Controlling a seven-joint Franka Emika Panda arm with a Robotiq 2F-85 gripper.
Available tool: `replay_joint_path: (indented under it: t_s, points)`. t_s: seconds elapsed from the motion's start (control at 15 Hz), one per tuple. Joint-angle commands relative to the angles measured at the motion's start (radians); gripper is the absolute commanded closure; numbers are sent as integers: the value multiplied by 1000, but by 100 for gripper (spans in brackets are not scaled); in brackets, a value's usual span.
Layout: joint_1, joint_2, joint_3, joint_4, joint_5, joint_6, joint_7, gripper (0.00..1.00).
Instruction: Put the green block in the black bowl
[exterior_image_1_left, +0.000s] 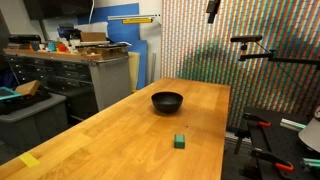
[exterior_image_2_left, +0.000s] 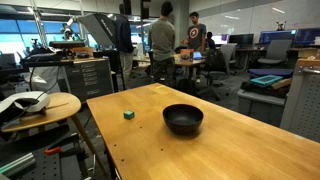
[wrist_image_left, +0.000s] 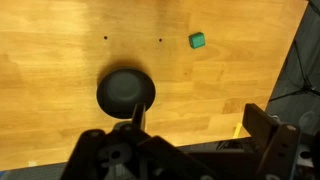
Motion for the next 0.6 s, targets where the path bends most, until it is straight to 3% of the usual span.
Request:
replay_joint_path:
  t_s: [0.0,0.53]
  points:
    - [-26,4,21,6,11,-3,-10,0]
    - [-26,-1,20,13,11,-3,-10,0]
